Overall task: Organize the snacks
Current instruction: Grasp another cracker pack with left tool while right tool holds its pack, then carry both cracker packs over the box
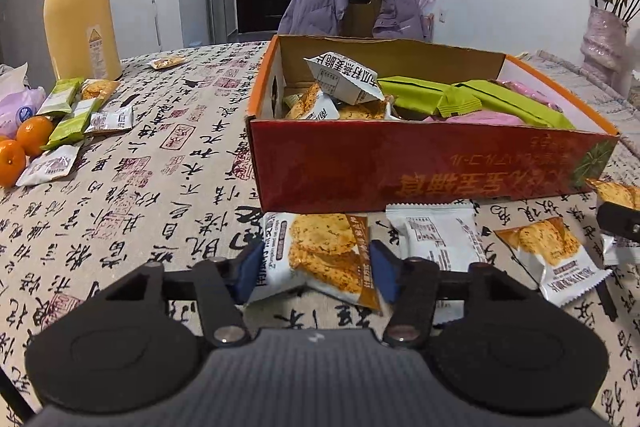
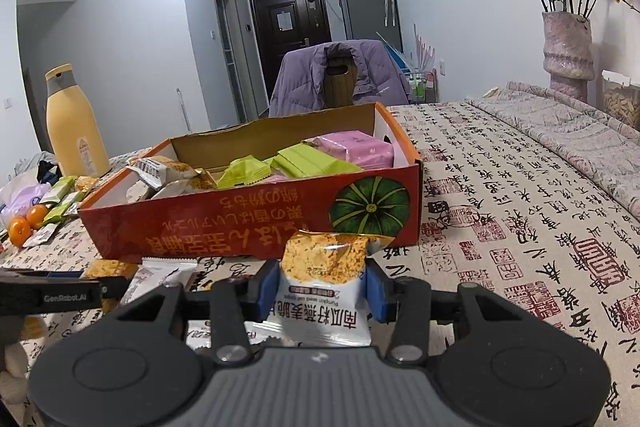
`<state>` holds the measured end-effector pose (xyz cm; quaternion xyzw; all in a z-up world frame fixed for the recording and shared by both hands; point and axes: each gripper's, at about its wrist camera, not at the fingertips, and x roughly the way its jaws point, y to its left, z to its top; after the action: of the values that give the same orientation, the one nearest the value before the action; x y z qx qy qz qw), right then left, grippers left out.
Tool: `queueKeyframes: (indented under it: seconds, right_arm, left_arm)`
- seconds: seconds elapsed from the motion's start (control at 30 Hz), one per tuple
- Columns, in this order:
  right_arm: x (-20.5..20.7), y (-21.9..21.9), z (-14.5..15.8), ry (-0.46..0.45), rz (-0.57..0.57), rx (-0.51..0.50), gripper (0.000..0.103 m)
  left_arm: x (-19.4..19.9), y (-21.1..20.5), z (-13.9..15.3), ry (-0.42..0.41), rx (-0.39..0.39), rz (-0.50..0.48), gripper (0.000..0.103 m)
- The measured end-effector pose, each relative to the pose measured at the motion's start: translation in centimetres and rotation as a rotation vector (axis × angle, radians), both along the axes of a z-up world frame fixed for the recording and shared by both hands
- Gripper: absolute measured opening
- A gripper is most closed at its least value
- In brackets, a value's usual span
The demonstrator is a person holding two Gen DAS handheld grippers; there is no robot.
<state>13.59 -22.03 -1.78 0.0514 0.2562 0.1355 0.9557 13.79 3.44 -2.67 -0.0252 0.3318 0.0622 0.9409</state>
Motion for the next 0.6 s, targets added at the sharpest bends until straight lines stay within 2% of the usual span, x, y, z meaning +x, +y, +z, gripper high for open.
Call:
queueKeyframes:
  seconds: [0.33,0.6]
  right_arm:
    - [-0.9,0.3,0.9,-0.047,0.025,-0.002,0.044]
    - [-1.1,1.0,3.4,-0.123,0.051,-0.009,0.044]
  left_arm:
    - [-2.9,-0.2,1.9,-0.119,0.012,-0.006,0.054]
    - [-3.9,-1.2,5.8,-0.249,0.0,-0.033,0.054]
